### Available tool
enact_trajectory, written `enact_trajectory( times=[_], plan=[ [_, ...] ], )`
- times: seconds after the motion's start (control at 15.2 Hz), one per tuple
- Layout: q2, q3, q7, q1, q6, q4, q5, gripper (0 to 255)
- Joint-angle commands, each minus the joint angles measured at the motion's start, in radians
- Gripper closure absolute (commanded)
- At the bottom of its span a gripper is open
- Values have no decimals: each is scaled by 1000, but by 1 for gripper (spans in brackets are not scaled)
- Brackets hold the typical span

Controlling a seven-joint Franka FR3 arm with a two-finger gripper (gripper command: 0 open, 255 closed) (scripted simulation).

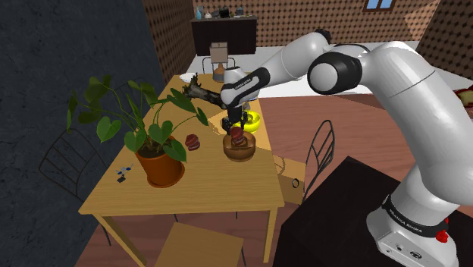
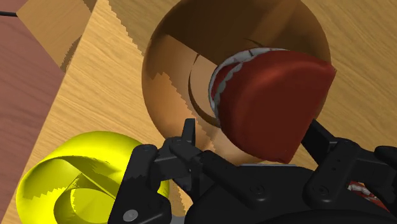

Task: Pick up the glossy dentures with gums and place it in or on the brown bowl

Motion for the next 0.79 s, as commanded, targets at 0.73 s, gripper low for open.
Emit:
enact_trajectory(
  times=[0.73],
  plan=[
    [-72, 0, 0, -2, -79, 7, 0, 0]
  ],
)
